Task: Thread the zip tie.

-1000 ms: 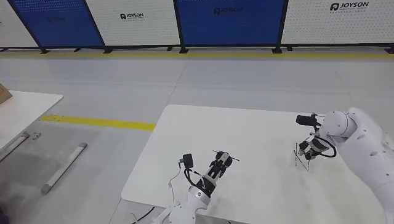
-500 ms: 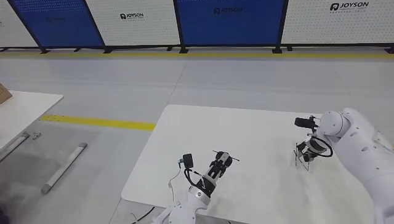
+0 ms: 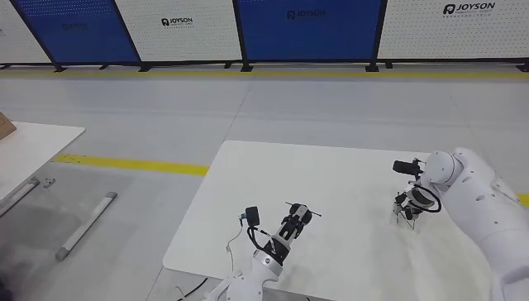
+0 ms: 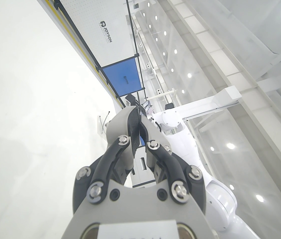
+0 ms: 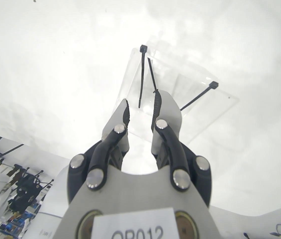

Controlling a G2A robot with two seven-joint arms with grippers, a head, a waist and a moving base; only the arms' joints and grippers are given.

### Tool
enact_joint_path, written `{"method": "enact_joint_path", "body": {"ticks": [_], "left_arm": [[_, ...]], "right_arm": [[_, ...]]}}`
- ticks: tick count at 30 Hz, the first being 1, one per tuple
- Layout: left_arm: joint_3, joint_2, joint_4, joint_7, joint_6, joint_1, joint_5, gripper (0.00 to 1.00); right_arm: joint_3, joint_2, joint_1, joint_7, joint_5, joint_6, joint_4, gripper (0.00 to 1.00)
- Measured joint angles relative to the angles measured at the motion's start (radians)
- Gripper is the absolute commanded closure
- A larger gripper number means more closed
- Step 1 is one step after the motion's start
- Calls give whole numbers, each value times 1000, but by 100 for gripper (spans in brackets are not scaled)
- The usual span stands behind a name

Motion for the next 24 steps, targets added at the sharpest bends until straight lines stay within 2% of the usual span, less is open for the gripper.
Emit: {"method": "enact_joint_path", "body": {"ticks": [10,24], "left_arm": [[0,0,0,0,0,0,0,100],[0,0,0,0,0,0,0,100]], "right_arm": [[0,-30,13,-26,-2,8,69,78],[1,-62,29,-45,-15,6,126,79]]}}
